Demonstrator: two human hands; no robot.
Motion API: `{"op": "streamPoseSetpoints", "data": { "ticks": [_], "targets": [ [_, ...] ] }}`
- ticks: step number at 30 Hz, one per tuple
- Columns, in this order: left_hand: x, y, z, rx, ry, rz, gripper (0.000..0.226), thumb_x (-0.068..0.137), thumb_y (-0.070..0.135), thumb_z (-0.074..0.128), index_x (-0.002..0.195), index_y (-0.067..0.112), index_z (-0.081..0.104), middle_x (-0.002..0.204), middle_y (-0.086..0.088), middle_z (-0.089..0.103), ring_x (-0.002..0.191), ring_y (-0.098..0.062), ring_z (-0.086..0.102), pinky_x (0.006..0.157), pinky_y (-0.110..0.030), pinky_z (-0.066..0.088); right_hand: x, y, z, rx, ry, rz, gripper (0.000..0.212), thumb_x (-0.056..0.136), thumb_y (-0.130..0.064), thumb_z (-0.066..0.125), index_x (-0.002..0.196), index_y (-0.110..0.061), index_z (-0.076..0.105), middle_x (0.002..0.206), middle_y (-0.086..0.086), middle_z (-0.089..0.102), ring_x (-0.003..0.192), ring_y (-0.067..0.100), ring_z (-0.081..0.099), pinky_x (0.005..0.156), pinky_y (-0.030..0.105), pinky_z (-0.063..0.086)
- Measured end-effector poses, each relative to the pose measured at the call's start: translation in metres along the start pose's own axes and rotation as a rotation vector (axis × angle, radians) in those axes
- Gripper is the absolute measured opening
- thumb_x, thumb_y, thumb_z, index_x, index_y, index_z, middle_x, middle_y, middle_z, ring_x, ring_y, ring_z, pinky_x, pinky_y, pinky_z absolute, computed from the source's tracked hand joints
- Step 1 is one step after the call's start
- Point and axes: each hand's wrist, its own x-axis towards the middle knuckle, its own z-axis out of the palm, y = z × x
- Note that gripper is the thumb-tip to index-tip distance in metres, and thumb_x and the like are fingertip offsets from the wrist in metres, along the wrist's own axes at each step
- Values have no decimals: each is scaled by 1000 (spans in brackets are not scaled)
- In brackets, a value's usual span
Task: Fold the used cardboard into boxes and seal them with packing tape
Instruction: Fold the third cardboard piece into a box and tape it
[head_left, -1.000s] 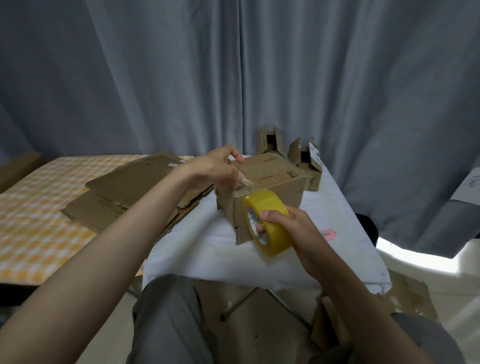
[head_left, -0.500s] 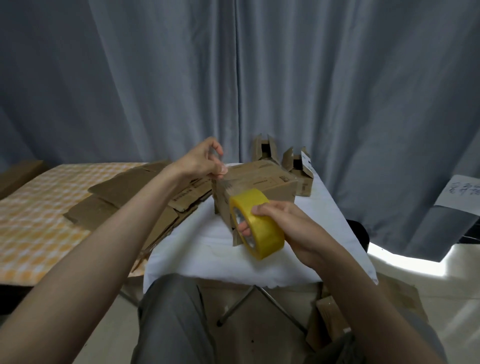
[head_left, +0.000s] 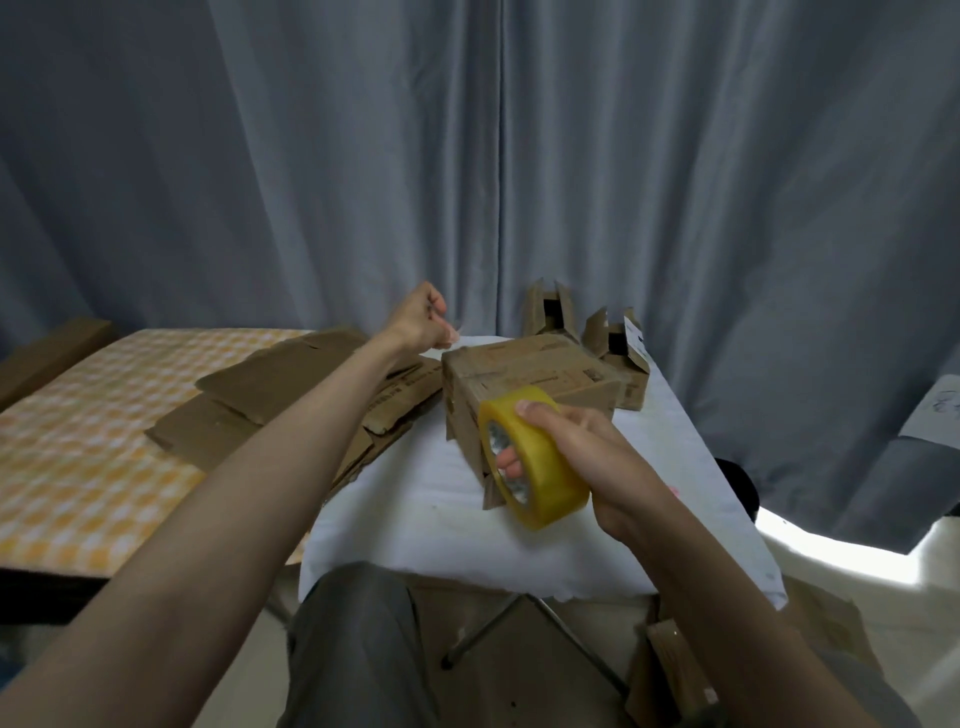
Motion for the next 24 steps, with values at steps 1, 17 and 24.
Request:
{"op": "streamPoseSetpoints", "data": {
  "ticks": [1,17,24],
  "targets": [
    [2,-5,0,12,5,-6,38,84,-16,59,84,18,43,69,-8,54,78,-28,63,73,-39,56,3,-2,0,3,16,11,35,98,-34,60,105,-1,69,81,19,76,64,20,72,59,26,60],
    [19,-13,4,202,25,-19,32,81,-8,71,96,11,50,90,-14,65,73,-20,61,55,-19,46,28,-6,2,-101,26,113,51,93,-50,61,100,-1,70,76,18,75,66,22,74,56,22,56],
    [17,-20,5,232,12,-33,27,83,-4,71,98,10,53,99,-13,64,82,-19,57,54,-20,37,30,-4,2,-99,8,126,48,92,-51,61,97,-4,70,80,18,76,68,22,75,58,24,58]
  ]
}}
